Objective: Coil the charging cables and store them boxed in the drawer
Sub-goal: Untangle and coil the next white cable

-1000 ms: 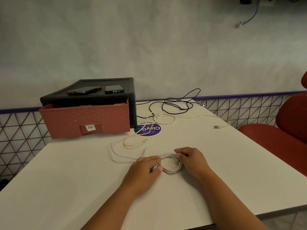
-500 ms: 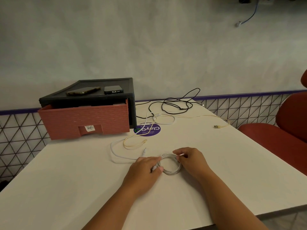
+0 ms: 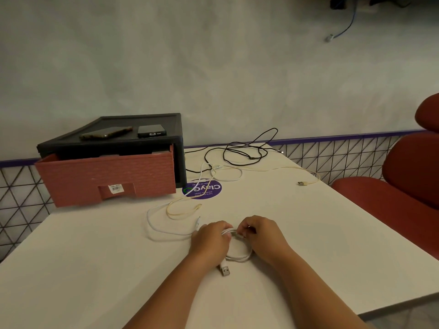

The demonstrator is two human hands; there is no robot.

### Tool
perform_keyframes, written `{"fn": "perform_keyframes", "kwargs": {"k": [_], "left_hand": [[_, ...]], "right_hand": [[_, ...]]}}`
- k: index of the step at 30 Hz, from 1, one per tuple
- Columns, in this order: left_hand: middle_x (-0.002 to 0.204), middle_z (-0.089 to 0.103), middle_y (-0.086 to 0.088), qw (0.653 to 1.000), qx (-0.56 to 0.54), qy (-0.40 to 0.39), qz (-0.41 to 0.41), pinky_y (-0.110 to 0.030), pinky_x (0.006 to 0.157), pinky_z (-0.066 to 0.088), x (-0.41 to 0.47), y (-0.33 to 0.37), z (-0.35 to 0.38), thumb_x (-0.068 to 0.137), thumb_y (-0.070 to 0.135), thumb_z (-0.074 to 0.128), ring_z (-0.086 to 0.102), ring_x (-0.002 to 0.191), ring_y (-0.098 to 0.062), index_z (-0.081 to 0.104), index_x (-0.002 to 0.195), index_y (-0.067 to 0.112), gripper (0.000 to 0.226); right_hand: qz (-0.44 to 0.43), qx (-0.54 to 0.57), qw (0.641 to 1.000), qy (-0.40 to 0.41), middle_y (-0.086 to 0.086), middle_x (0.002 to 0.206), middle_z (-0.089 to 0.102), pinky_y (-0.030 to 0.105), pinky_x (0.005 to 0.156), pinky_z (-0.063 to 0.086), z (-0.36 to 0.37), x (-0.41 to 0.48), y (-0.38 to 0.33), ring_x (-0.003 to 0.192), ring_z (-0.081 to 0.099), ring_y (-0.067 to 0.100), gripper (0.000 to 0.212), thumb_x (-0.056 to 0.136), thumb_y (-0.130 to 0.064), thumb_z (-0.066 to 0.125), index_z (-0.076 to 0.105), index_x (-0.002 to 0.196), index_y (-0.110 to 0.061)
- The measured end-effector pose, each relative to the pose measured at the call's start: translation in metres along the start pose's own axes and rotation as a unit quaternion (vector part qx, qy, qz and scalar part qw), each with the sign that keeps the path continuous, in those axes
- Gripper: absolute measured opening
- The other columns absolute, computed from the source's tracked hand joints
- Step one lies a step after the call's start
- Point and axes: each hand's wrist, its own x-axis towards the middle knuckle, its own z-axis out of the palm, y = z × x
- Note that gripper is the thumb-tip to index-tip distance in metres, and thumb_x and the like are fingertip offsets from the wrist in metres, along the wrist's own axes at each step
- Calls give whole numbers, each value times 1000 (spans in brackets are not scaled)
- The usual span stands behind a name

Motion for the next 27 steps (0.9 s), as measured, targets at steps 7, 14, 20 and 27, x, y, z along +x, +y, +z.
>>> {"fn": "perform_keyframes", "kwargs": {"k": [7,14,20,27], "left_hand": [[111,63,-2,999,45,20,11,-34,90,36,-2,1,-1,99,28,36,53,106,-22,57,108,18,25],[89,62,-4,996,-82,21,-13,-34,81,41,-2,-1,-3,99,25,37,55,89,-24,53,82,18,25],[82,59,1,994,-105,30,-11,-29,71,37,-5,-1,-5,98,25,37,52,81,-19,54,79,21,26],[80,63,0,980,-197,31,2,-35,76,43,-6,-3,-5,98,27,39,55,80,-23,61,81,19,29]], "right_hand": [[-32,49,998,28,-12,75,58,15,62,40,5,-4,-4,68,54,6,12,74,-14,68,61,72,-24],[-121,-60,990,43,-7,95,61,15,64,35,11,0,-3,73,50,6,10,80,-17,67,71,84,-10],[-135,-89,986,51,-7,90,59,19,65,36,11,-2,-5,78,53,15,11,86,-20,60,67,91,-14],[-97,30,990,101,-1,83,61,27,68,41,13,-4,-13,76,54,15,9,87,-17,59,63,83,-11]]}}
